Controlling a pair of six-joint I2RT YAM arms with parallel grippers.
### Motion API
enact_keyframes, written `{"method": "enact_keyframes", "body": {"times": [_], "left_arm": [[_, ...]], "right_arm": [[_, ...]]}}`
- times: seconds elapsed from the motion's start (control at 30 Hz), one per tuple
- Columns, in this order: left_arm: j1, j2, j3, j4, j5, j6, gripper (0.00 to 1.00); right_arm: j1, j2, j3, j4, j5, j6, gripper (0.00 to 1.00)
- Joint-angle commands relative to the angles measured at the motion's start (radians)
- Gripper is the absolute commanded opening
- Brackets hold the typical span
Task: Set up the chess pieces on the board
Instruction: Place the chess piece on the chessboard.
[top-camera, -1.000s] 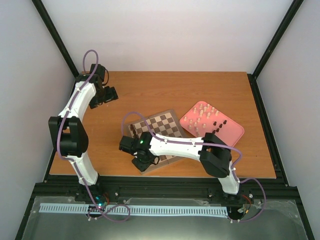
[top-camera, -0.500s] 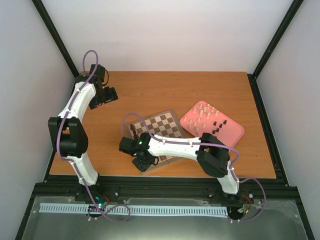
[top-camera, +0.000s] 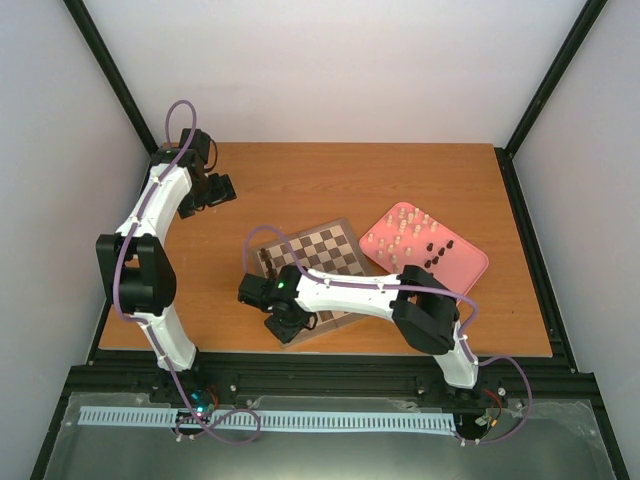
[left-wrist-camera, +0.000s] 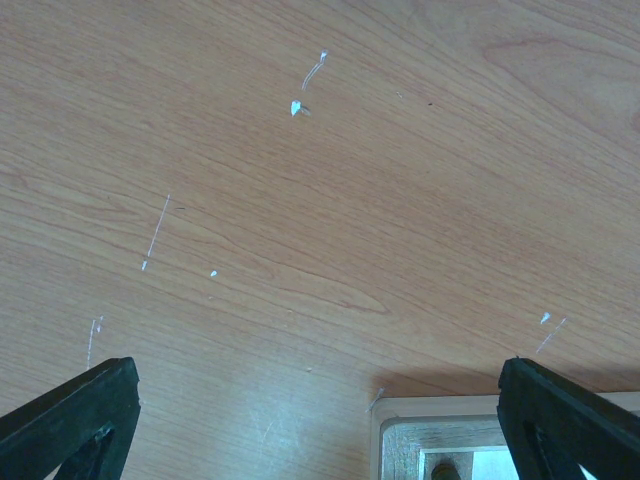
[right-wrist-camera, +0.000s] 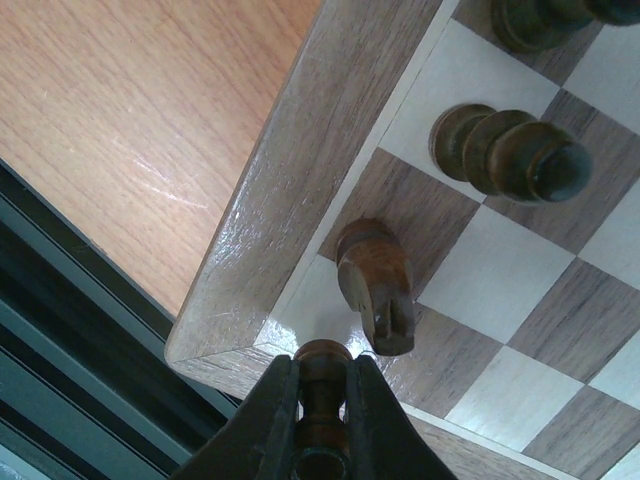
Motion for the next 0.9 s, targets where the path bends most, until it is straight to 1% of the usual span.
{"method": "enact_keyframes", "body": {"times": [0.0,0.17,0.63,0.77,0.87], "left_arm": [[-0.007,-0.033,0.004,0.007,-0.002,0.0,1.0],[-0.007,-0.037,0.0,0.009,-0.002,0.0,1.0],[-0.006,-0.039,0.004,0.005,-0.002,0.001,1.0],[-0.006,-0.039,0.004,0.005,-0.004,0.001,1.0],[-0.005,-0.039,0.004,0.006,-0.004,0.0,1.0]], "right_arm": [[-0.002,0.02,0.009,0.013,0.003,-0.009,0.1],[-0.002,0.027,0.017,0.009,0.005,-0.013,0.1],[-0.002,0.027,0.014,0.018,-0.022,-0.039,0.22],[-0.002,0.022,0.015,0.017,-0.016,-0.04,0.23],[-0.002,0.009,0.011,0.021,-0.01,-0.05,0.29]]}}
